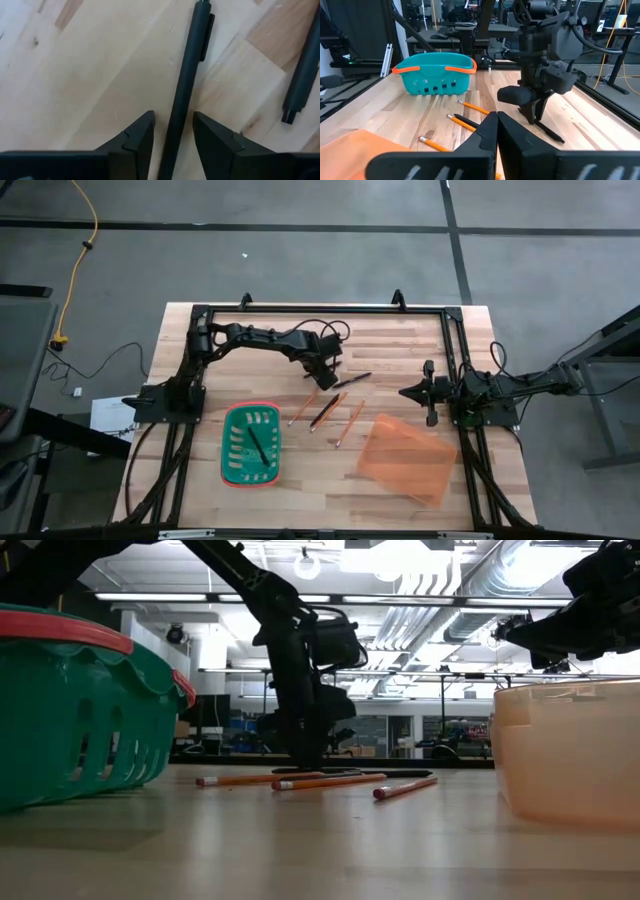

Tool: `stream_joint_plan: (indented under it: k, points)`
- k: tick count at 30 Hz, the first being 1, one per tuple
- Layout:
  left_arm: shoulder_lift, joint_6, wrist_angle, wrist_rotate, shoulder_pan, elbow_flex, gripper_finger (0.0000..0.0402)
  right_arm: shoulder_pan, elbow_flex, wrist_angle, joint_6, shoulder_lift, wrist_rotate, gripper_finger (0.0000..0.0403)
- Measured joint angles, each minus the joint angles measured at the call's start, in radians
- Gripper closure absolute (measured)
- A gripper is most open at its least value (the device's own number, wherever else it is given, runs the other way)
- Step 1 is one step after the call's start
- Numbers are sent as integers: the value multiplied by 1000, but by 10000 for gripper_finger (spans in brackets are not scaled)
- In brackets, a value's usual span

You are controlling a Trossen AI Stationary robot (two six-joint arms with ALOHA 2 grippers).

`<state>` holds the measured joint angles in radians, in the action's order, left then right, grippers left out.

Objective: Sort pens & pencils
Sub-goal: Put the black pen into the blue bin

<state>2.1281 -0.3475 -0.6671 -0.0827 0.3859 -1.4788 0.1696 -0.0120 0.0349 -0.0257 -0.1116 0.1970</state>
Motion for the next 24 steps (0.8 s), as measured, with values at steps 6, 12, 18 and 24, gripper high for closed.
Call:
stream_joint_plan:
  k: [6, 12, 18, 24]
  points:
    - [-1, 55, -51, -32, -1, -1, 324, 0, 0, 0, 0, 0, 0, 403]
    - [-2, 84, -56, -42, -3, 0, 383, 0, 0, 0, 0, 0, 0, 403]
    - [4, 92, -111, -6, -2, -42, 379, 0, 0, 0, 0, 0, -1, 403]
    - [-46, 132, -218, 23, -26, -145, 385, 0, 0, 0, 0, 0, -5, 403]
